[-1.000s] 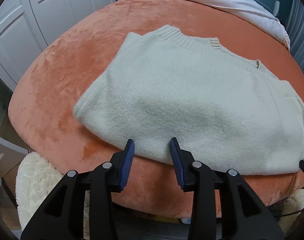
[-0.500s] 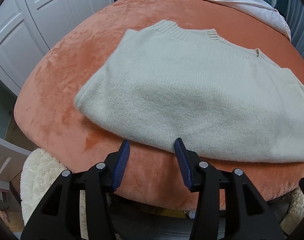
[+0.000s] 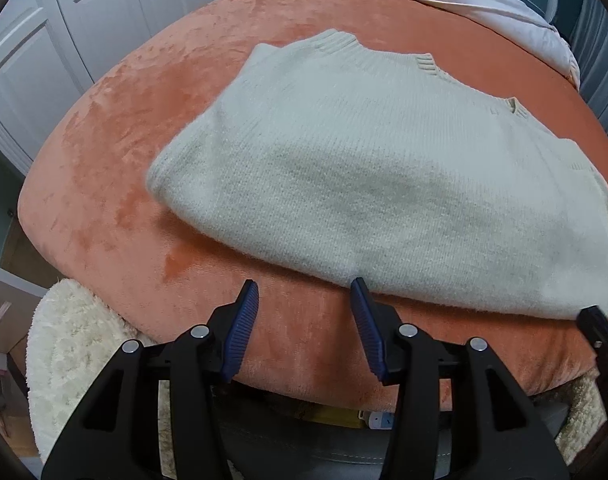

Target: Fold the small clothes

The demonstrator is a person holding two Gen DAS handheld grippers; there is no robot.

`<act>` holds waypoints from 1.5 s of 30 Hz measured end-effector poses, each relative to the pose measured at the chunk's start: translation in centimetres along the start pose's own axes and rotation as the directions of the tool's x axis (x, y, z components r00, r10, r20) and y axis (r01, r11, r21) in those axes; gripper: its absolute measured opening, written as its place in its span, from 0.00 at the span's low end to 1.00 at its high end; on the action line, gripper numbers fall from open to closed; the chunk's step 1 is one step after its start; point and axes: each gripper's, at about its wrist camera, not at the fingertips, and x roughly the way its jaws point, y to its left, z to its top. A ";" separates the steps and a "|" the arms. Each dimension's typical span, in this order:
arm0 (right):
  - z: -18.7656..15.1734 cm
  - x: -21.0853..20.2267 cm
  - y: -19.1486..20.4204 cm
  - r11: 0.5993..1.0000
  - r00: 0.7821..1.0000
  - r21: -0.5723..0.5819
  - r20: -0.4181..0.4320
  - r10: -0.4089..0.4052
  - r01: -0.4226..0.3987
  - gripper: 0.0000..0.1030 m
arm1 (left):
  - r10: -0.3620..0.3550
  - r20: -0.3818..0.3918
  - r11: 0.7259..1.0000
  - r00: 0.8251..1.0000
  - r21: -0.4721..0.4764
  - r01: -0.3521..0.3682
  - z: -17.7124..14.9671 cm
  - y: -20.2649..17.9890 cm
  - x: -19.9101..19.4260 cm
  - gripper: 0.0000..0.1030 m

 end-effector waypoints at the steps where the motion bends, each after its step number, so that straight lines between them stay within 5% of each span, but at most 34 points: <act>1: 0.1 1.1 0.2 1.000 1.000 -0.012 -0.024 -0.007 0.007 0.21 | -0.029 -0.001 0.999 1.000 -0.024 0.029 0.0 0.5 -0.1 0.46; 3: -0.5 3.7 0.8 0.998 0.996 -0.059 -0.082 -0.043 0.038 0.21 | -0.096 0.013 0.991 0.995 -0.092 0.097 0.3 1.8 -0.6 0.51; 6: -1.1 3.4 2.1 0.981 0.993 -0.164 -0.040 -0.110 0.102 0.25 | -0.153 0.076 0.967 0.985 -0.193 0.165 1.3 4.3 -1.6 0.62; 10: -0.5 0.7 3.2 0.990 0.999 -0.137 0.004 -0.034 0.034 0.25 | -0.200 0.098 0.923 0.975 -0.315 0.221 2.8 6.5 -1.0 0.74; 17: 3.8 -0.9 6.5 0.989 0.995 -0.137 0.069 0.069 -0.059 0.25 | -0.368 0.075 0.746 0.927 -0.571 0.342 3.1 8.8 2.7 0.82; 21: 4.8 3.3 8.1 0.985 0.998 -0.159 -0.025 0.065 -0.068 0.26 | -0.375 0.113 0.694 0.920 -0.624 0.359 3.4 9.1 3.2 0.88; 24: 3.9 6.1 8.1 0.984 0.998 -0.170 -0.053 0.045 -0.054 0.29 | -0.385 0.136 0.644 0.913 -0.669 0.371 4.0 9.5 3.6 0.88; 25: 3.7 6.1 8.3 0.980 0.999 -0.192 -0.038 0.035 -0.042 0.29 | -0.392 0.148 0.630 0.908 -0.676 0.382 4.4 9.7 3.8 0.83; 26: 3.6 6.0 8.5 0.977 0.999 -0.211 -0.028 0.022 -0.027 0.29 | -0.405 0.160 0.621 0.900 -0.675 0.399 4.7 9.7 3.9 0.66; 27: 3.5 6.0 8.7 0.974 1.000 -0.228 -0.022 0.010 -0.015 0.29 | -0.421 0.150 0.626 0.895 -0.666 0.406 5.2 9.4 4.1 0.57; 28: 3.5 6.0 8.9 0.971 1.000 -0.239 -0.018 0.004 -0.009 0.29 | -0.429 0.127 0.645 0.894 -0.650 0.402 5.7 9.0 4.3 0.33; 29: 3.5 5.9 8.9 0.970 1.000 -0.245 -0.015 0.005 -0.008 0.30 | -0.427 0.120 0.669 0.896 -0.624 0.403 6.2 8.7 4.1 0.24; 32: 3.5 5.7 8.4 0.973 0.999 -0.227 -0.007 0.035 -0.035 0.30 | -0.377 0.156 0.771 0.913 -0.495 0.402 7.4 7.1 1.0 0.16; 37: 2.6 3.2 6.3 0.979 0.993 -0.163 0.004 0.120 -0.118 0.37 | -0.390 0.246 0.877 0.887 -0.195 0.440 9.7 -0.8 -7.4 0.15; 40: 1.2 0.6 3.1 0.984 0.986 -0.080 0.037 0.160 -0.157 0.39 | -0.447 0.271 0.887 0.853 0.013 0.461 9.8 -7.8 -11.7 0.15; 45: -1.7 -3.7 -5.2 0.985 0.988 0.112 0.085 0.126 -0.135 0.41 | -0.566 0.169 0.815 0.807 0.266 0.516 7.1 -20.3 -13.9 0.15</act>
